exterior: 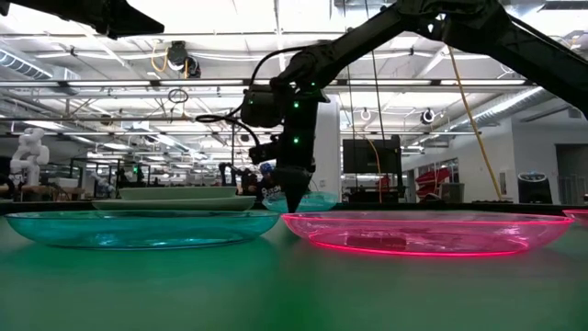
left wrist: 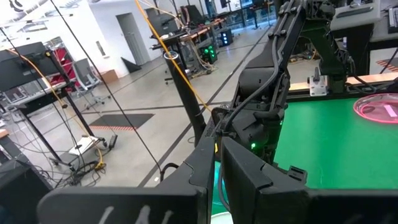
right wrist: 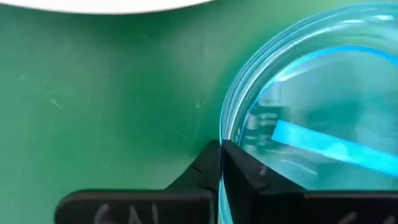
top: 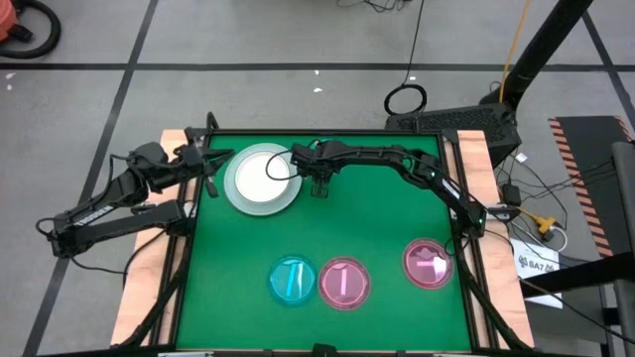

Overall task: Stack plastic plates
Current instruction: Stack the top blue plate on top of the white plate

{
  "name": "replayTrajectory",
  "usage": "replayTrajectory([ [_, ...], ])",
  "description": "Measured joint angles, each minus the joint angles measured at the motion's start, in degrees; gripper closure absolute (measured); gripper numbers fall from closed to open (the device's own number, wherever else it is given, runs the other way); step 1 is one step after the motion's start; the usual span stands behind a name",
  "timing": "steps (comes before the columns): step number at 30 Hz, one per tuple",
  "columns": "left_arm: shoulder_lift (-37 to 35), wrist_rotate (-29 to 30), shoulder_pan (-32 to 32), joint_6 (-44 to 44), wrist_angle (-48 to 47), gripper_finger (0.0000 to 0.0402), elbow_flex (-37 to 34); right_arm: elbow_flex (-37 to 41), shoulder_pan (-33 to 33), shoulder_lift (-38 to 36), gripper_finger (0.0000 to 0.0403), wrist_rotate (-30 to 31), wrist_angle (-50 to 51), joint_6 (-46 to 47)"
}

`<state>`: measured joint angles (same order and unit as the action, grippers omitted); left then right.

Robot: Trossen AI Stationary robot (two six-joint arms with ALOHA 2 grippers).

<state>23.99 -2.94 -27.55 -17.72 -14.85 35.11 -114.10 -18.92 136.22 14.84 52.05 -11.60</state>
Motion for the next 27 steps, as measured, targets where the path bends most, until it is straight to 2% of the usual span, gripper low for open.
replayTrajectory([
  [9,0.0,0.0,0.0,0.1,-0.1,0.0364,0.0,0.3,1.8,-3.7,0.0401,9.3,5.3,-0.1],
  [21,0.0,0.0,0.0,0.2,-0.1,0.0364,0.0,0.2,6.8,-8.8,0.0402,9.6,-0.3,-1.9],
  [27,0.0,0.0,0.0,0.2,0.0,0.0364,0.0,0.2,9.8,-8.8,0.0402,9.1,-8.2,-5.6],
])
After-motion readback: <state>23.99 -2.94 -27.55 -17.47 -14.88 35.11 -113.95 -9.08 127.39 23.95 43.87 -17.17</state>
